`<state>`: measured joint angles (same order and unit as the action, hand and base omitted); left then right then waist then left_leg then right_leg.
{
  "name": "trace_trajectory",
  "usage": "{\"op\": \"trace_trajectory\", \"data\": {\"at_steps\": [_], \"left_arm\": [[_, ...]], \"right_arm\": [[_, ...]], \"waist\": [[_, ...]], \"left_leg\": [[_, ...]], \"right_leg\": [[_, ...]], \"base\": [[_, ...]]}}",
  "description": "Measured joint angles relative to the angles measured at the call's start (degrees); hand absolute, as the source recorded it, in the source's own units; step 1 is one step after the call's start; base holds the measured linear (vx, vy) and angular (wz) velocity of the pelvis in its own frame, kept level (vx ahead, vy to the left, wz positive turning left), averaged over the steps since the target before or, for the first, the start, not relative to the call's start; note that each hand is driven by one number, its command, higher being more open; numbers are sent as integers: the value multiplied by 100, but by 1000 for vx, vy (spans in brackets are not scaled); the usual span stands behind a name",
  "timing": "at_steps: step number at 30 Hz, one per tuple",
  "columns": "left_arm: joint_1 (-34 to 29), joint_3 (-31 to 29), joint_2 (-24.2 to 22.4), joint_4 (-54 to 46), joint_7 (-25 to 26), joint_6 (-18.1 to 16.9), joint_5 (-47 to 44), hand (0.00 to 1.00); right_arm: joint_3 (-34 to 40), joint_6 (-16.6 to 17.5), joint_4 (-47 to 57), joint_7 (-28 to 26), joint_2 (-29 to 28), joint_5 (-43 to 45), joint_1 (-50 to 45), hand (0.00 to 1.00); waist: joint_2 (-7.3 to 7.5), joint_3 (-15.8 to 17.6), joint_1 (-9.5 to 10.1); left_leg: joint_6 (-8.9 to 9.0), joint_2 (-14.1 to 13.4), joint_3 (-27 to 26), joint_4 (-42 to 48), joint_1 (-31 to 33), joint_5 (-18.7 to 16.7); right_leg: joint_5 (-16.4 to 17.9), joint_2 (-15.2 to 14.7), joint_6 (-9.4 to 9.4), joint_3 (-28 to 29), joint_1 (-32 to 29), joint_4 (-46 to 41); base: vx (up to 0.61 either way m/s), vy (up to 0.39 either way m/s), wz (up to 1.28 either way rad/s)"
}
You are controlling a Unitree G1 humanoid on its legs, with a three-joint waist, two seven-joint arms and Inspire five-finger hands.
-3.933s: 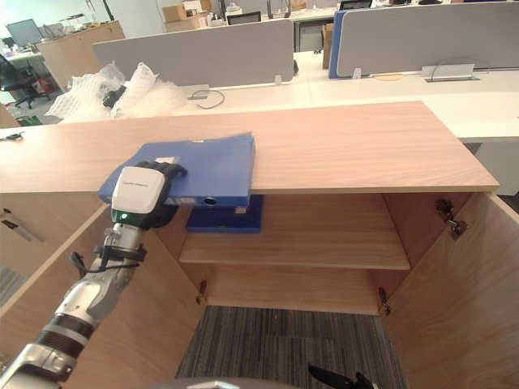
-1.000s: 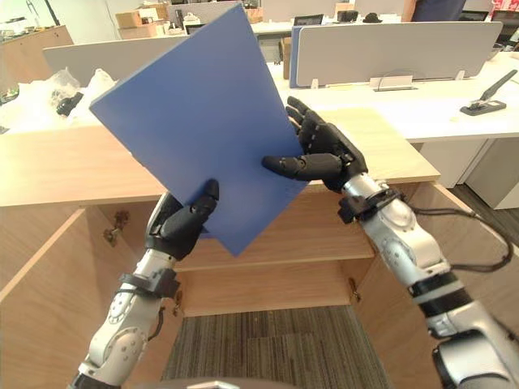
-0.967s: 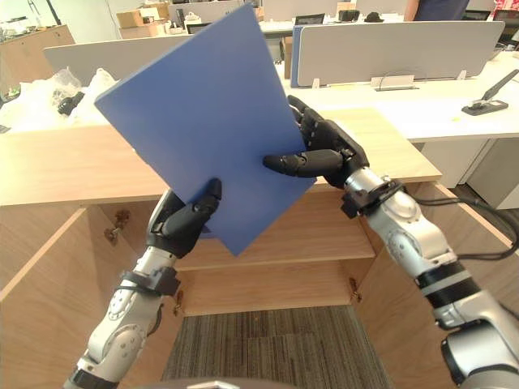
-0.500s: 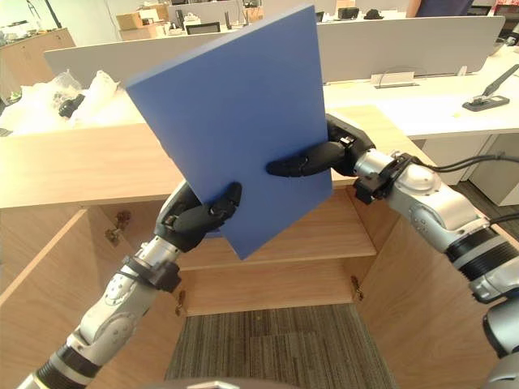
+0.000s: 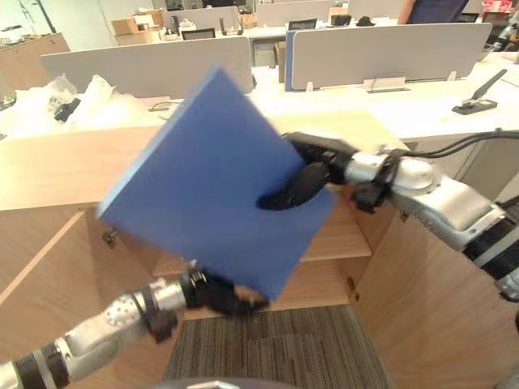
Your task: Walk over to the cabinet, pick up the folder, carry it to the office cabinet, place the folder inside the office cabinet, then close the office cabinet door
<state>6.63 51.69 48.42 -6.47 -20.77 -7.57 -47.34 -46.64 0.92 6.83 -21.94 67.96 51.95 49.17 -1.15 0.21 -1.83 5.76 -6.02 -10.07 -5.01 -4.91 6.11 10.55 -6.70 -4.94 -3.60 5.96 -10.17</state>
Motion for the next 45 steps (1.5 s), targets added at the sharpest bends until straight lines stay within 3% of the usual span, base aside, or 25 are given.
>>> {"op": "trace_trajectory", "data": {"at_steps": [3,7,8,10,13,16,20,23,27,30,33,37,38,39,41,45], "left_arm": [[-151,213,-305,499,-434,245,340,100],[-378,-9,-1082,1437,-469,264,1012,100],[-473,-231,-1508,2086,-411,254,1379,100],[-563,-537,-1940,2967,-263,273,1950,100],[-740,-992,-2201,3881,-84,333,2577,100],[-1000,-1853,-2597,4846,177,387,3380,100],[-1058,-2632,-3008,5701,461,396,4156,100],[-1063,-3434,-3383,6257,983,399,4745,100],[-1062,-4234,-3581,6655,1883,411,5345,100],[-1098,-4718,-3668,6822,2324,458,5486,100],[-1252,-5079,-3783,6899,2492,516,5624,100],[-1327,-5345,-3995,6899,2583,516,5666,100],[-1321,-5360,-4053,6899,2576,519,5698,100],[-1324,-5385,-4071,6899,2575,520,5698,100],[-1345,-5564,-4193,6896,2583,553,5682,100],[-1366,-5800,-4292,6880,2605,588,5440,100]], "right_arm": [[54,67,431,47,-452,-473,-4,0],[735,301,790,265,-1156,-1109,-301,0],[1126,497,964,377,-1317,-1388,-492,0],[1529,653,1121,497,-1495,-1829,-692,0],[2024,717,1258,535,-1627,-2287,-1078,0],[2481,786,1385,648,-1654,-3265,-1605,0],[2582,840,1376,764,-1909,-4214,-2201,0],[2487,982,1333,850,-2283,-4999,-2927,0],[1422,1177,215,877,-2353,-5495,-3301,0],[851,1088,-1173,876,-2477,-6185,-3304,0],[780,872,-2491,894,-2720,-6462,-3301,0],[1392,435,-3948,941,-3444,-6030,-3305,0],[2161,209,-4749,1086,-4038,-5207,-3303,0],[2313,176,-4893,1135,-4148,-5022,-3300,0],[3232,-20,-5730,1597,-4747,-3727,-3203,0],[3738,-223,-6543,2153,-5126,-1949,-2780,0]], "waist": [[37,-67,-16],[95,-177,-26],[122,-233,-18],[169,-234,-18],[267,-252,-35],[296,-253,-70],[289,-246,-71],[270,-198,-41],[205,-103,-9],[133,9,75],[-5,129,140],[-187,242,144],[-254,282,143],[-262,285,143],[-307,313,147],[-322,402,177]], "left_leg": [[13,-6,-37,-2,12,9],[6,-11,-12,-33,101,20],[-12,-20,18,-33,224,39],[-13,-44,14,-33,271,62],[-8,-69,11,-31,281,68],[-9,-71,2,-5,323,75],[-11,-81,-1,-3,345,80],[-10,-103,0,-2,349,80],[0,-130,5,-1,345,94],[-3,-119,33,-1,344,111],[-17,-85,82,0,346,123],[-34,-54,168,0,354,137],[-33,-44,204,0,355,142],[-34,-41,211,0,355,142],[-34,-15,290,0,354,142],[-34,-8,331,0,351,142]], "right_leg": [[0,0,-1,60,-74,-45],[7,1,-3,61,-153,-45],[-9,17,-3,50,-273,-46],[-50,45,8,64,-311,-13],[-61,71,19,74,-315,19],[-115,81,29,85,-319,119],[-152,96,45,92,-320,184],[-165,120,62,98,-321,198],[-192,157,73,97,-321,200],[-203,148,62,82,-319,185],[-208,114,45,46,-304,185],[-199,89,31,-42,-266,186],[-193,83,22,-68,-253,186],[-192,82,20,-72,-250,186],[-181,62,6,-129,-203,201],[-181,58,5,-179,-166,222]], "base": [[-35,5,-10],[-74,6,1],[-52,1,5],[-28,-1,-1],[-2,-3,-1],[0,0,0],[0,0,0],[0,0,0],[-42,2,-1],[-46,8,3],[-31,15,8],[-18,10,11],[-19,5,8],[-15,5,10],[-3,4,12],[-9,4,7]]}}
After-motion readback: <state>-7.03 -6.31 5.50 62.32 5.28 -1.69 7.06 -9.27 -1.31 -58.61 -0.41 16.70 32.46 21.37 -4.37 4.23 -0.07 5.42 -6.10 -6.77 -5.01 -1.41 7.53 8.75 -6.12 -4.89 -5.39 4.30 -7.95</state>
